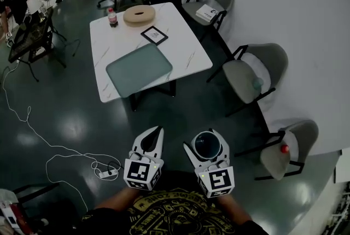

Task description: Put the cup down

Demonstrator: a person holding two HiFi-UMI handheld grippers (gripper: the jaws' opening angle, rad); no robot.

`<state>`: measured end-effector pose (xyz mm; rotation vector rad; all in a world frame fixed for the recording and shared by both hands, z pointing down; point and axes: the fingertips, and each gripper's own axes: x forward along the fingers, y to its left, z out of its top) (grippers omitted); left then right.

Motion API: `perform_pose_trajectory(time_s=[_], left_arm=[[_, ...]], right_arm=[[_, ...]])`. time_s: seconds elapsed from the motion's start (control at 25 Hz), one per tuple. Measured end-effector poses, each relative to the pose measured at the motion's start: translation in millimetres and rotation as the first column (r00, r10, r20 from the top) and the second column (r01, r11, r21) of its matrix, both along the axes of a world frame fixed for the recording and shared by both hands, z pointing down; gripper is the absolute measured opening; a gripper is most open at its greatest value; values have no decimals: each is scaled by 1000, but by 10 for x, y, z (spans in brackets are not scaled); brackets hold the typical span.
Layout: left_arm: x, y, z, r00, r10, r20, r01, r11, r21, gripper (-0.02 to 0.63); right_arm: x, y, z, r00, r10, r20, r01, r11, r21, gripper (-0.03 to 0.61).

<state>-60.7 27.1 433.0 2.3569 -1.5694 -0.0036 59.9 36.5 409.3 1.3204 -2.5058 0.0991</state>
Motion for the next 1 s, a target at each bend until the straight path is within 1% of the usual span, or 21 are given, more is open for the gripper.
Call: perform_pose_trajectory(time_s=[0.28,0.48,0.76,1.0], left_arm=[[-353,-35,39,1000,-26,-7,26,1000,-4,11],[-539,-36,49,998,-54,-8,54,998,-6,11],[-819,-45,110,992,-128,-6,128,991,-25,11],[-966,-153,77,984,-181,10,181,983,-18,11]], right_arm=[[-368,-94,2,1000,-26,-6,26,1000,3,377],[-540,-146,41,999,-50,-6,50,999,-4,377],[-822,-302,30,993,-117,-7,117,993,3,377],[-974,-485,23,988,-152,3,152,988,-10,377]])
